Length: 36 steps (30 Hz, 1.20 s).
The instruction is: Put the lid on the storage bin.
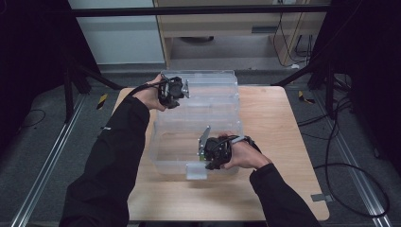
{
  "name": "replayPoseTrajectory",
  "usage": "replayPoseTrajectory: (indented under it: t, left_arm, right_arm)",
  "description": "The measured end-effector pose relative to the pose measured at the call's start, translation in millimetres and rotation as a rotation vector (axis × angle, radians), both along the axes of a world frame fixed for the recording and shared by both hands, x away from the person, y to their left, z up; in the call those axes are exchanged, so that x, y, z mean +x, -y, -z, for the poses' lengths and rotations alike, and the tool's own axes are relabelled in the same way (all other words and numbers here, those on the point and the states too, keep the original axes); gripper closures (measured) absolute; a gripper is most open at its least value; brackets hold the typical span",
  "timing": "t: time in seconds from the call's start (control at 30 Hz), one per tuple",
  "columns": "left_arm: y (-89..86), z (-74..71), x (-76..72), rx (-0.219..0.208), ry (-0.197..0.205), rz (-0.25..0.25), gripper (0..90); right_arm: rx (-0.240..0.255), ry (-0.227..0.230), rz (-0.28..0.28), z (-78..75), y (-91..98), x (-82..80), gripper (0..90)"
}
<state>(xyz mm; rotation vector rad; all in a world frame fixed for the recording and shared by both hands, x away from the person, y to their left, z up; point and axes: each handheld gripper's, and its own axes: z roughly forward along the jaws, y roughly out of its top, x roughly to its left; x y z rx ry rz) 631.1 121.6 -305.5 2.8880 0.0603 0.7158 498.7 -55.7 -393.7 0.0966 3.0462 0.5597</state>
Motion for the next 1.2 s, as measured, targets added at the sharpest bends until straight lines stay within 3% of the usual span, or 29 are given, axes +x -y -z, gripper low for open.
replayPoseTrajectory:
  t: [0.37, 0.6, 0.87, 1.2]
  left_arm:
    - [2.8, 0.9, -3.0, 0.025, 0.020, 0.033, 78.7]
    - [4.8, -3.6, -4.6, 0.025, -0.024, 0.030, 83.3]
    - [5.3, -5.7, -7.6, 0.028, -0.024, 0.058, 85.8]
    - [5.4, -8.0, -13.5, 0.045, -0.030, 0.056, 86.5]
  right_arm:
    - [0.000, 0.003, -0.002, 0.1, -0.2, 0.2, 75.0]
    - [-0.001, 0.008, 0.000, 0.2, -0.3, 0.1, 75.2]
    - [0.000, 0.006, 0.003, 0.3, -0.4, -0.1, 75.2]
    - [0.000, -0.003, 0.011, 0.3, -0.4, -1.5, 74.9]
